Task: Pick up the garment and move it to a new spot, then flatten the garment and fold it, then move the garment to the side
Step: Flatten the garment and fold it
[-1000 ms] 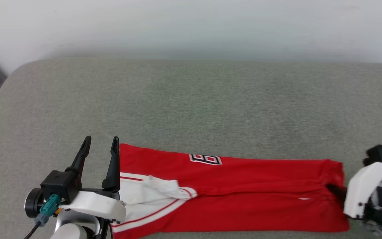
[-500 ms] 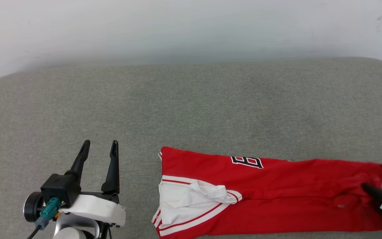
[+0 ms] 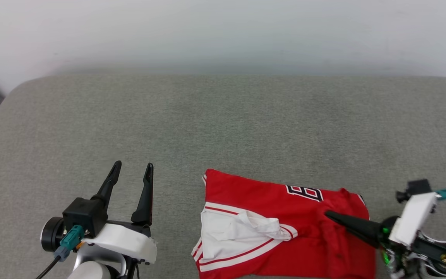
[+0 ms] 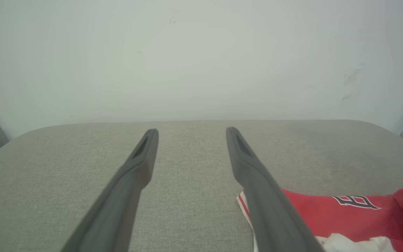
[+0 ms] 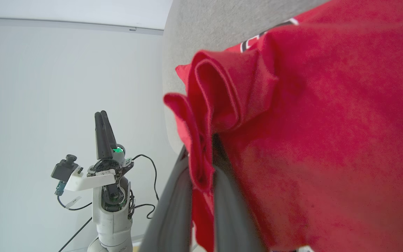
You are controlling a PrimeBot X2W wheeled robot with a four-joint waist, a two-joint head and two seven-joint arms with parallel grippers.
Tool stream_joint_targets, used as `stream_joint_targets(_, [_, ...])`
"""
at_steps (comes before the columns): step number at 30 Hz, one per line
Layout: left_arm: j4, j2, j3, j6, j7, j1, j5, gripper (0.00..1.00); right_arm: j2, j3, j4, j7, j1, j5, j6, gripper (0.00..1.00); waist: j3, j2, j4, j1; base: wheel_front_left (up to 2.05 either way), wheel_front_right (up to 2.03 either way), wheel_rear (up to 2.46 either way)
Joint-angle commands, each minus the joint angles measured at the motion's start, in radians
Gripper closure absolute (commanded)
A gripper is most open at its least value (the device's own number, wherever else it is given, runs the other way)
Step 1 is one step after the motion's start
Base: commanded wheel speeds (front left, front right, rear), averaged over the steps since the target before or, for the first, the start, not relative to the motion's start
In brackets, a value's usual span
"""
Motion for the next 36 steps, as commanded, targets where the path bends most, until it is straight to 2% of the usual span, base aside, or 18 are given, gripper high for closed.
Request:
stream_joint_targets(1, [0.001, -0.004, -0.004, 0.0, 0.002, -0.012, 0.004, 0.0, 0.003, 0.05, 0.013, -0.031, -0.024, 0.036, 0.0, 1.0, 0.002, 0.0, 0.018, 0.0, 0.0, 0.0, 0.0])
stream_joint_targets(5, [0.005, -0.009, -0.015, -0.005, 0.008, -0.021, 0.005, 0.0, 0.003, 0.208, 0.059, -0.128, -0.057, 0.107, 0.0, 1.0, 0.009, 0.0, 0.048, 0.0, 0.0, 0.0, 0.0])
stream_joint_targets(6, [0.005, -0.009, -0.015, -0.005, 0.008, -0.021, 0.005, 0.0, 0.003, 0.208, 0.059, -0.128, -0.057, 0.107, 0.0, 1.0, 0.009, 0.0, 0.048, 0.0, 0.0, 0.0, 0.0])
stream_joint_targets(7, [0.008, -0.013, -0.02, -0.008, 0.007, -0.027, 0.006, 0.0, 0.003, 0.285, 0.082, -0.182, -0.079, 0.137, 0.0, 1.0, 0.013, 0.0, 0.062, 0.0, 0.0, 0.0, 0.0])
stream_joint_targets(8, [0.008, -0.013, -0.02, -0.008, 0.007, -0.027, 0.006, 0.0, 0.003, 0.285, 0.082, -0.182, -0.079, 0.137, 0.0, 1.0, 0.013, 0.0, 0.062, 0.0, 0.0, 0.0, 0.0])
stream_joint_targets(11, [0.015, -0.019, -0.029, -0.015, 0.006, -0.033, 0.005, 0.0, 0.004, 0.402, 0.116, -0.26, -0.115, 0.19, 0.0, 1.0, 0.02, 0.0, 0.082, 0.0, 0.0, 0.0, 0.0])
stream_joint_targets(13, [0.022, -0.024, -0.033, -0.02, 0.003, -0.041, 0.004, 0.0, 0.003, 0.465, 0.138, -0.322, -0.143, 0.187, 0.0, 1.0, 0.029, 0.0, 0.095, 0.0, 0.0, 0.0, 0.0])
stream_joint_targets(16, [0.03, -0.033, -0.037, -0.026, 0.0, -0.056, 0.003, 0.0, 0.002, 0.537, 0.209, -0.418, -0.179, 0.122, 0.0, 1.0, 0.043, 0.0, 0.11, 0.0, 0.0, 0.0, 0.0])
stream_joint_targets(17, [0.04, -0.041, -0.038, -0.032, -0.005, -0.063, 0.004, 0.0, 0.002, 0.584, 0.279, -0.488, -0.213, 0.073, 0.0, 0.55, 0.057, 0.0, 0.119, 0.0, 0.0, 0.0, 0.0])
stream_joint_targets(18, [0.044, -0.042, -0.036, -0.033, -0.008, -0.065, 0.003, 0.0, 0.002, 0.601, 0.298, -0.504, -0.222, 0.061, 0.0, 0.0, 0.059, 0.0, 0.119, 0.0, 0.0, 0.0, 0.0])
stream_joint_targets(22, [0.058, -0.047, -0.03, -0.034, -0.015, -0.067, 0.0, 0.0, 0.002, 0.654, 0.317, -0.535, -0.255, 0.043, 0.0, 0.0, 0.066, 0.0, 0.112, 0.0, 0.0, 0.0, 0.0])
stream_joint_targets(26, [0.068, -0.05, -0.026, -0.032, -0.018, -0.06, 0.001, 0.0, -0.024, 0.722, 0.25, -0.549, -0.274, -0.011, 0.0, 0.0, 0.06, 0.0, 0.094, 0.0, 0.0, 0.0, 0.0])
stream_joint_targets(31, [0.073, -0.049, -0.02, -0.027, -0.021, -0.048, 0.001, 0.0, -0.111, 0.796, 0.097, -0.617, -0.268, -0.114, 0.0, 0.0, 0.044, 0.0, 0.067, 0.0, 0.0, 0.0, 0.0])
stream_joint_targets(36, [0.078, -0.046, -0.009, -0.018, -0.023, -0.033, 0.0, 0.0, -0.244, 0.78, 0.026, -0.792, -0.234, -0.372, 0.0, 0.0, 0.024, 0.0, 0.035, 0.0, 0.0, 0.0, 0.0])
